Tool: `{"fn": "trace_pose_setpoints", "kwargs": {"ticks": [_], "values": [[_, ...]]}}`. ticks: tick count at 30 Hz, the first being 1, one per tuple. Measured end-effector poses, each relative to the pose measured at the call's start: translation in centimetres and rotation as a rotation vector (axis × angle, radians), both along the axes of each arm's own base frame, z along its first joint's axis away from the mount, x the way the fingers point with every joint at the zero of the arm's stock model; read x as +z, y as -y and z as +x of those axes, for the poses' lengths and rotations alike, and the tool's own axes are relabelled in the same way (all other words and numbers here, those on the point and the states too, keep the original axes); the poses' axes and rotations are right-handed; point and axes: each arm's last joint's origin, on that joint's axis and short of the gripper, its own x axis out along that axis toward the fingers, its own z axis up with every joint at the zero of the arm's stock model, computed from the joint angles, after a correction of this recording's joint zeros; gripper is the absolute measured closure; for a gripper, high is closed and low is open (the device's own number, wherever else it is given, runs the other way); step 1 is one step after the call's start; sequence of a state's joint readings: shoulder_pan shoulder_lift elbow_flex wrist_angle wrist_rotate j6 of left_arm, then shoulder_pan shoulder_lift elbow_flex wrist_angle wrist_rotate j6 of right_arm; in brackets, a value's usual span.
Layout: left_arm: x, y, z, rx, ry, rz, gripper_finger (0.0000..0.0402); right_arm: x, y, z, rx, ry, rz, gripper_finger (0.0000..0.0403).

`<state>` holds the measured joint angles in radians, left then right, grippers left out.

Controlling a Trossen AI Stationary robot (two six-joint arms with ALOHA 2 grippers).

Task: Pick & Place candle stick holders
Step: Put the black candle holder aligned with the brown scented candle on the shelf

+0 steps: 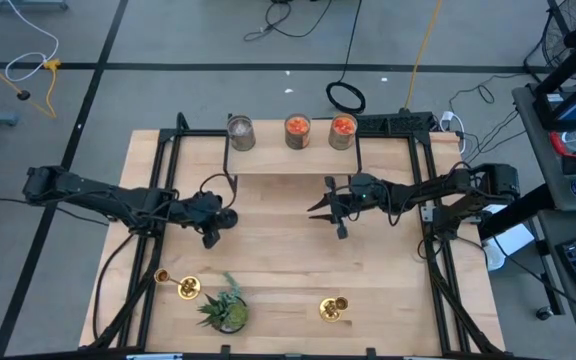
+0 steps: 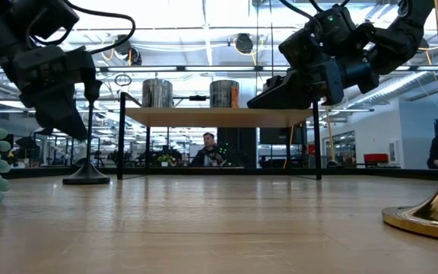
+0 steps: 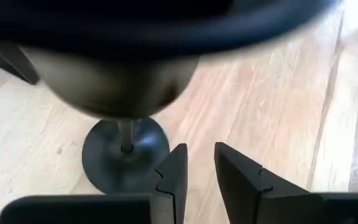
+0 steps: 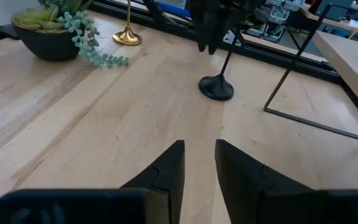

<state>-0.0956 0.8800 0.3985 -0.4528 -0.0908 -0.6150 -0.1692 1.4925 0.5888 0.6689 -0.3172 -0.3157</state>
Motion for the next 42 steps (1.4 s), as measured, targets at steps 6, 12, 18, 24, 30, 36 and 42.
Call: {"fn": "trace_pose_setpoints", "kwargs": {"ticks": [6,12,18,24,30,36,42], "values": [[1.3,0.0,-0.1,0.028,-0.053,-0.001,0.0316,0.0,0.0,0.0,0.0,0.0,0.0,0.0319],[2.9,-0.2,-0.1,0.084,-0.084,0.032,0.0316,0.0,0.0,0.0,0.0,0.0,0.0,0.0319],[2.9,-0.3,-0.1,0.104,-0.078,0.091,0.0316,0.0,0.0,0.0,-0.002,-0.001,0.007,0.0319],[2.5,-0.5,0.1,0.125,-0.077,0.173,0.0316,0.0,0.0,0.0,-0.002,0.0,0.006,0.0319],[1.5,-0.3,1.2,0.047,-0.027,0.182,0.0316,0.0,0.0,0.0,-0.002,0.0,0.005,0.0319],[1.3,-0.8,1.4,0.078,-0.048,0.244,0.0316,0.0,0.0,0.0,0.002,0.002,-0.007,0.0319],[1.2,-0.9,1.3,0.084,-0.055,0.212,0.0316,0.0,0.0,0.0,0.002,0.002,-0.007,0.0319]]}}
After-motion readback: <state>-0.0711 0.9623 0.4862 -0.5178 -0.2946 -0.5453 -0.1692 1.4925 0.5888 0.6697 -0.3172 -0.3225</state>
